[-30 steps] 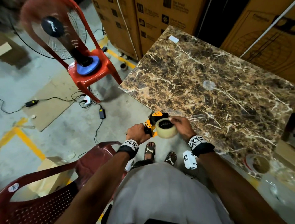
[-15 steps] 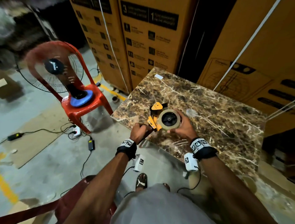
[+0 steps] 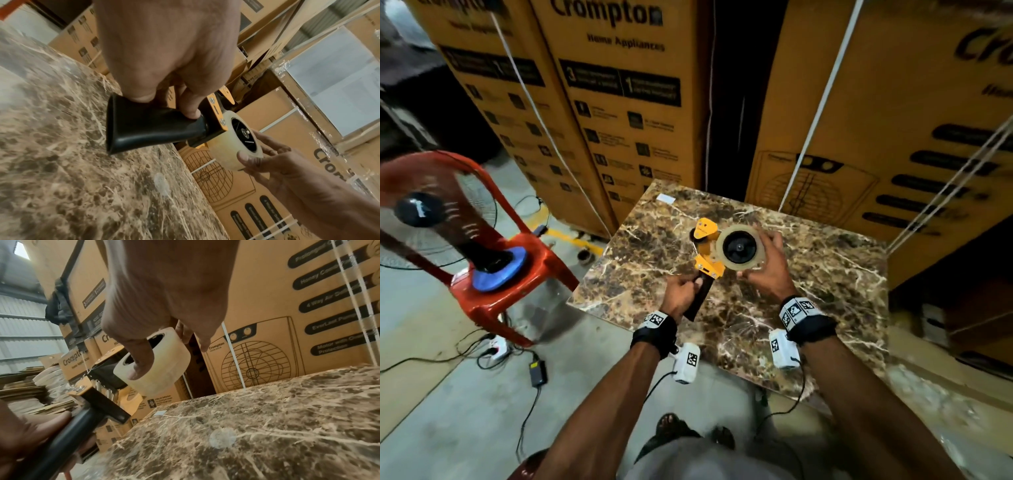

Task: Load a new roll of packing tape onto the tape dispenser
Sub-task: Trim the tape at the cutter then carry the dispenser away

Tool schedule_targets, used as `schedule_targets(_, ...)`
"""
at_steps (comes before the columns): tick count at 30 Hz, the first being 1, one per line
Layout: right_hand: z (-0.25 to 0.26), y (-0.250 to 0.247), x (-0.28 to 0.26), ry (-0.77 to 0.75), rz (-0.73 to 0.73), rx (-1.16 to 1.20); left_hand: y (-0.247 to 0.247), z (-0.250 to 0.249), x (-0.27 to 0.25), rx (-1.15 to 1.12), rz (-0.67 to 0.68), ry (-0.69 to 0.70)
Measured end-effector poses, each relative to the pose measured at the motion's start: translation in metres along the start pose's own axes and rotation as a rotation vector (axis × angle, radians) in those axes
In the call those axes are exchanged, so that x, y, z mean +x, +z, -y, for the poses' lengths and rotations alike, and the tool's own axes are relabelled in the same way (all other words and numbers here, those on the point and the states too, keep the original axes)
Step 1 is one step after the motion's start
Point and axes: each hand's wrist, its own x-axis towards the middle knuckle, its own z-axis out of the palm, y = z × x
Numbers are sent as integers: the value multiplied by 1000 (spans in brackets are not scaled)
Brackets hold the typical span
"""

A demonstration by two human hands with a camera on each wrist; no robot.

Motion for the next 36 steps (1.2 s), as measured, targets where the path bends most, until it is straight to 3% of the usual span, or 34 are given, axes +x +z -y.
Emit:
schedule_targets(7, -18, -17, 23, 142, -104, -38, 50, 11, 47, -101, 41, -143)
schedule_targets(14, -67, -2, 72, 439, -90, -212, 74, 21, 109, -125, 122, -266)
schedule_targets(21, -116, 29, 105, 547, -214, -121, 104, 32, 158, -106, 142, -409)
schedule_targets(26, -144, 45, 117, 660, -189, -11, 112, 56, 184, -80, 144, -424)
schedule_targets(31, -152, 53, 127, 679, -161, -73, 119, 74, 190, -107, 205, -419)
schedule_targets(36, -168, 54, 137, 638, -209, -102, 129, 67, 198, -123, 179, -429)
